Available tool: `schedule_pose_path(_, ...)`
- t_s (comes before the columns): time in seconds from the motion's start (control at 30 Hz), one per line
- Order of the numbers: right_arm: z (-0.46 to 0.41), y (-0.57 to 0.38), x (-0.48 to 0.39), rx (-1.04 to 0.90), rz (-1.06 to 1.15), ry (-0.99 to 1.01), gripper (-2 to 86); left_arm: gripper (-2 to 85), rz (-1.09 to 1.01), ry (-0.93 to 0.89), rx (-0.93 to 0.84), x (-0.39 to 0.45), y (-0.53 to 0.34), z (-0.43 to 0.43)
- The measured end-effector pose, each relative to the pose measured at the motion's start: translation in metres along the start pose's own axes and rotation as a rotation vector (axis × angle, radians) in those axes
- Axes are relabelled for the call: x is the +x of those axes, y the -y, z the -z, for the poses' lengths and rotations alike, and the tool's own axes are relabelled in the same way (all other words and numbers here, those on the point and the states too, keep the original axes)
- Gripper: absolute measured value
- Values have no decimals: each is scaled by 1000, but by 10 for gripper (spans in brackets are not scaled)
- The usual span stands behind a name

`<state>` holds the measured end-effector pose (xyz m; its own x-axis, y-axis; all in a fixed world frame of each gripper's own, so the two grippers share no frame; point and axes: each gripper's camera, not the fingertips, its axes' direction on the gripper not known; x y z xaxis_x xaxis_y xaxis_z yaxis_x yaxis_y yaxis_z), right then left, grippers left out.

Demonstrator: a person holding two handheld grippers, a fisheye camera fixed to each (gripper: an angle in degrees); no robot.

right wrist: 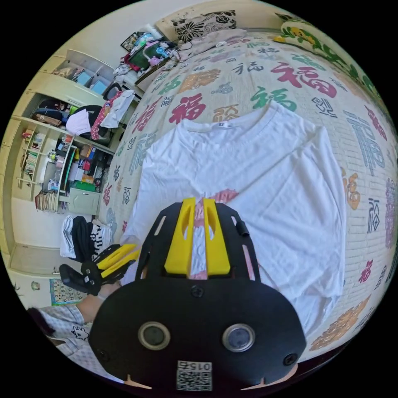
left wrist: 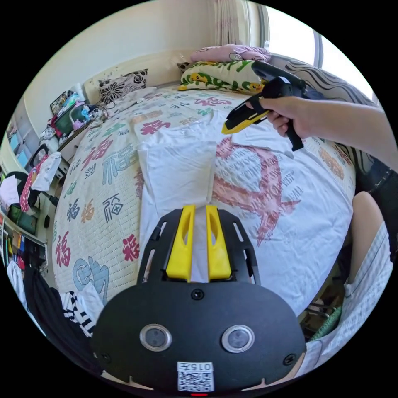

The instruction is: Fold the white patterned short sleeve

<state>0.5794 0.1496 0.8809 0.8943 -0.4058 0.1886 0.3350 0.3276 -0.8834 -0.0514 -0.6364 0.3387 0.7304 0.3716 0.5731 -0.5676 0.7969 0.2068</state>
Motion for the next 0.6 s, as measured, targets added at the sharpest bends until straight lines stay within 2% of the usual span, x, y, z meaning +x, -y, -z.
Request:
schedule_pose_path(0.17, 23, 26, -9, 75, 117, 46, 39, 52, 114, -49, 77, -26, 26, 6)
schedule_pose_path(0.37, -29, 70, -81, -93, 315, 141, 9, 58, 180, -86, -79, -46, 55, -62)
schedule_pose_path(0.53, -31, 107, -120, 11, 354, -14, 59, 60, 170, -48, -103, -38, 60, -87)
schedule_pose_path(0.6, -31, 129, -131, -32, 401, -95, 67, 61, 207, 0, -7, -43, 59, -78)
